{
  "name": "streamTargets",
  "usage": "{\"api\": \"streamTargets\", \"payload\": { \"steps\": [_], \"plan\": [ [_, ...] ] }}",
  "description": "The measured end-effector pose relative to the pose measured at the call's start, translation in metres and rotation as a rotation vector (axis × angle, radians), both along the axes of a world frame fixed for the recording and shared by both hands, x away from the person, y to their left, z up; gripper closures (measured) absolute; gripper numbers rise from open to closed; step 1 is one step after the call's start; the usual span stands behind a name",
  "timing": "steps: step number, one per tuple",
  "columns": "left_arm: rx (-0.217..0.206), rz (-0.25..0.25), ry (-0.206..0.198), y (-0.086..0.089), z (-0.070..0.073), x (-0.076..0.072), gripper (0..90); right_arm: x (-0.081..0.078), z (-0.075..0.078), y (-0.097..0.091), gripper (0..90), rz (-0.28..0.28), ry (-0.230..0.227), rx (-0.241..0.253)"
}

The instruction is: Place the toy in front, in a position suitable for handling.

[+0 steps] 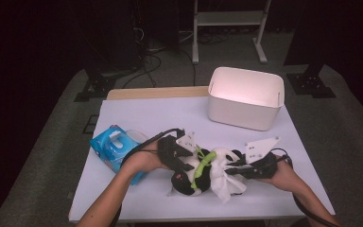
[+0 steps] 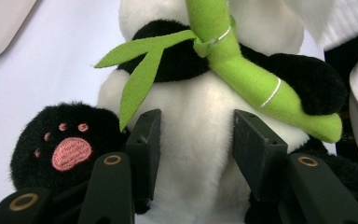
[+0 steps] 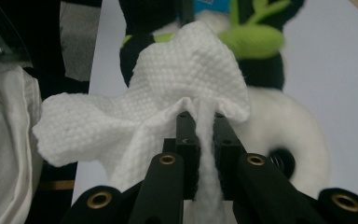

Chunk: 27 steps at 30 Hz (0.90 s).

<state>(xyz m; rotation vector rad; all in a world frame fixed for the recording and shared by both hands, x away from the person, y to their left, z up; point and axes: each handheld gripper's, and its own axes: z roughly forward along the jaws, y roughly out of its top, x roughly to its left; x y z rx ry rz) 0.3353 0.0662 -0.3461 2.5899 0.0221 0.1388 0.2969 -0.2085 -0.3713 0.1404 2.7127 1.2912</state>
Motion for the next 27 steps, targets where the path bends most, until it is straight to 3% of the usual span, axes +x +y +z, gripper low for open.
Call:
{"api": "streamTargets", "payload": {
  "steps": [5,8,17,27],
  "plan": [
    [-0.006,0.003,0.001,0.001,-0.001,0.0,52.3,-0.001,0.003,0.025,83.7,0.046,-0.02,-0.008],
    [-0.018,0.009,0.006,0.002,-0.001,-0.001,52.3,-0.001,0.003,0.026,83.7,0.052,-0.02,-0.011],
    [-0.023,0.008,0.017,0.003,-0.001,0.0,52.3,-0.007,-0.003,-0.002,83.5,-0.002,0.001,-0.033],
    [-0.025,0.017,0.022,0.002,-0.002,0.0,52.2,-0.008,-0.032,-0.047,83.6,-0.109,0.084,0.024]
  ]
}}
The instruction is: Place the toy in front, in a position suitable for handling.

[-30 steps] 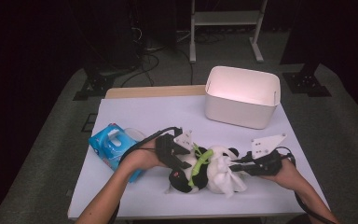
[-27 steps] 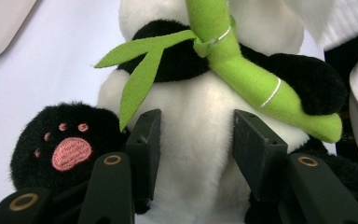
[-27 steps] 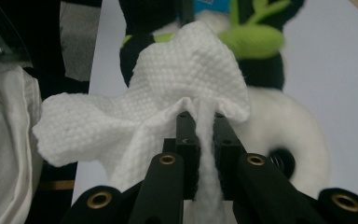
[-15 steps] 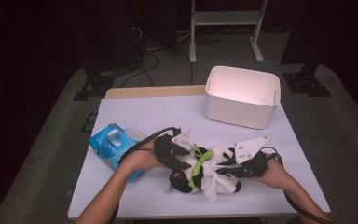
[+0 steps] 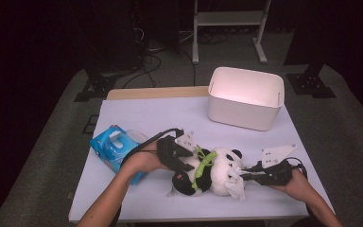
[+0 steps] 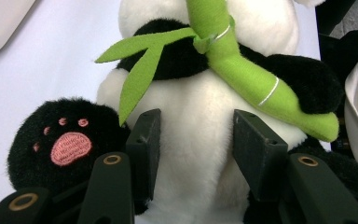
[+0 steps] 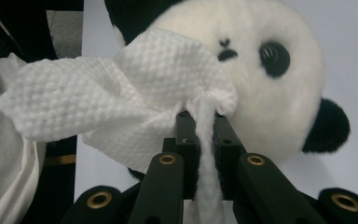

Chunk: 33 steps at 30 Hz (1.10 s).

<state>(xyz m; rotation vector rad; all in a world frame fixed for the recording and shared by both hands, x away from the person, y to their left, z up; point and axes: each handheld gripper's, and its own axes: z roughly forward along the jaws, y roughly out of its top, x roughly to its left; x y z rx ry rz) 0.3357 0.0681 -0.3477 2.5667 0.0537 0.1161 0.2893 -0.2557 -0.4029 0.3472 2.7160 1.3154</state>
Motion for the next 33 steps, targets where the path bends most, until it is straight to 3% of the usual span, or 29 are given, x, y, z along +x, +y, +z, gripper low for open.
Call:
{"api": "streamTargets", "payload": {
  "steps": [7,12,15,19,22,33],
  "plan": [
    [0.014,-0.001,0.001,-0.001,0.001,0.001,52.2,-0.004,-0.005,-0.008,83.6,-0.035,0.01,0.012],
    [0.025,0.0,-0.002,-0.003,0.001,0.001,51.8,-0.006,0.009,0.015,83.5,0.026,-0.047,0.004],
    [0.037,0.007,-0.007,-0.003,0.001,0.001,51.8,-0.005,0.015,0.031,83.7,0.072,-0.057,0.01],
    [0.016,0.008,0.007,-0.001,0.0,0.001,51.8,-0.006,0.017,0.042,83.6,0.102,-0.068,0.004],
    [0.006,0.006,0.008,0.0,0.0,0.0,51.8,-0.007,0.014,0.038,83.6,0.099,-0.06,0.002],
    [0.016,0.003,0.006,-0.002,0.0,0.001,51.8,-0.004,-0.011,-0.01,83.5,-0.022,0.038,-0.004]
  ]
}}
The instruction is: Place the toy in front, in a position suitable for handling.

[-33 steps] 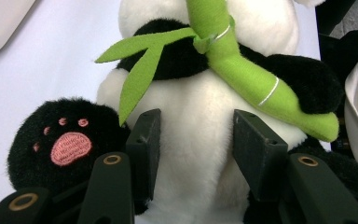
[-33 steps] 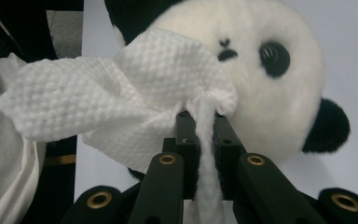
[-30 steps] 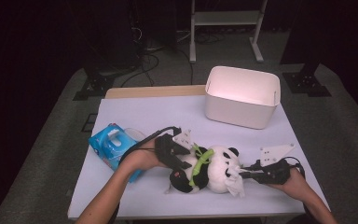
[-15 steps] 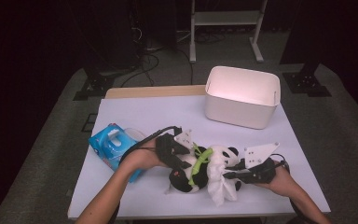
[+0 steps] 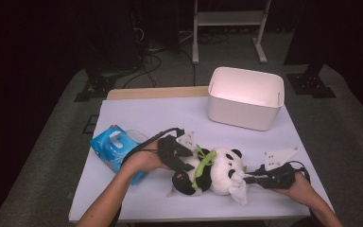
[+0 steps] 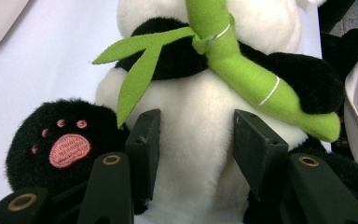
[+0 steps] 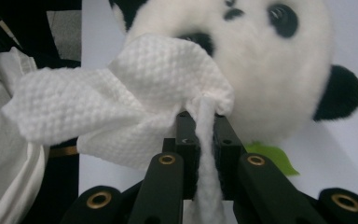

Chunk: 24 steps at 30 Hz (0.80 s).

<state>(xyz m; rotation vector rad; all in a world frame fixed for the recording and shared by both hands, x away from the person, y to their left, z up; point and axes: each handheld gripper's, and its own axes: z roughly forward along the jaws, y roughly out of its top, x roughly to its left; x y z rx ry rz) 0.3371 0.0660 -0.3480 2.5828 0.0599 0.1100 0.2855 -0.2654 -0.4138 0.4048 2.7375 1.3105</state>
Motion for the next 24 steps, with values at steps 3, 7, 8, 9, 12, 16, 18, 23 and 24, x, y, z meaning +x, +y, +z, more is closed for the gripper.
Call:
{"api": "streamTargets", "payload": {
  "steps": [3,7,8,9,12,16,18,23,24],
  "plan": [
    [0.002,-0.004,0.001,0.0,0.0,-0.001,51.8,0.003,0.0,-0.005,83.4,-0.018,0.009,0.019],
    [0.01,-0.015,-0.001,-0.002,0.0,-0.002,51.8,0.013,0.01,-0.005,83.3,-0.032,-0.014,0.055],
    [0.014,-0.017,-0.005,-0.003,-0.001,-0.002,51.9,0.016,0.014,-0.002,83.3,-0.028,-0.02,0.065],
    [0.017,-0.019,-0.009,-0.004,-0.001,-0.003,51.9,0.019,0.017,0.002,83.3,-0.022,-0.026,0.068],
    [0.023,-0.021,-0.014,-0.005,-0.001,-0.005,51.8,0.029,0.028,0.017,83.2,0.008,-0.047,0.064],
    [0.021,-0.033,-0.016,-0.004,-0.001,-0.006,51.8,0.037,0.038,0.03,83.0,0.037,-0.065,0.059],
    [0.006,-0.025,-0.012,-0.003,-0.002,-0.006,51.8,0.04,0.039,0.034,83.1,0.05,-0.064,0.048],
    [-0.013,-0.023,-0.009,-0.001,-0.004,-0.008,52.2,0.041,0.032,0.025,83.1,0.031,-0.031,0.044],
    [-0.014,-0.024,-0.01,-0.001,-0.004,-0.008,52.3,0.041,0.031,0.021,83.1,0.021,-0.026,0.046]
  ]
}}
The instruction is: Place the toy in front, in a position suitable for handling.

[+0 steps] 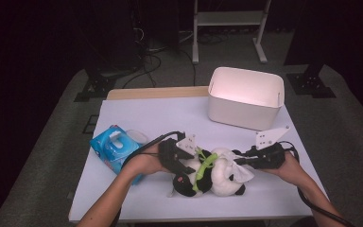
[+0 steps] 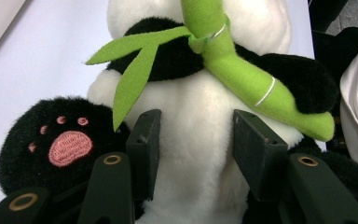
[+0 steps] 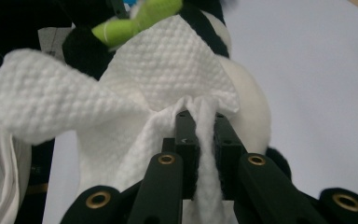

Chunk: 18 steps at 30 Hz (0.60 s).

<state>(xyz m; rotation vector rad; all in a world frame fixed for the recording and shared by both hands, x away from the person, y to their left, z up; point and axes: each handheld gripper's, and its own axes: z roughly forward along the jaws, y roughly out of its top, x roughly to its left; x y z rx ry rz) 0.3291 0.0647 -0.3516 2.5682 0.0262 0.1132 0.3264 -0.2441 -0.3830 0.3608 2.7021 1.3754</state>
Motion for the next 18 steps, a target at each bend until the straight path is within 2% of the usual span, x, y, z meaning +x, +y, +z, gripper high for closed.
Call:
{"api": "streamTargets", "payload": {
  "steps": [7,11,14,18],
  "plan": [
    [0.014,-0.022,-0.019,-0.005,0.001,-0.003,52.3,-0.003,-0.014,-0.023,83.0,-0.06,0.031,-0.04],
    [0.019,-0.041,-0.019,-0.01,0.001,-0.004,52.4,-0.006,-0.017,-0.03,82.9,-0.066,0.045,-0.031],
    [0.021,-0.043,-0.018,-0.014,0.001,-0.004,52.4,-0.007,-0.014,-0.027,83.0,-0.058,0.035,-0.024],
    [0.024,-0.045,-0.019,-0.014,0.0,-0.003,52.4,-0.004,-0.004,-0.014,83.0,-0.026,0.008,-0.024]
  ]
}}
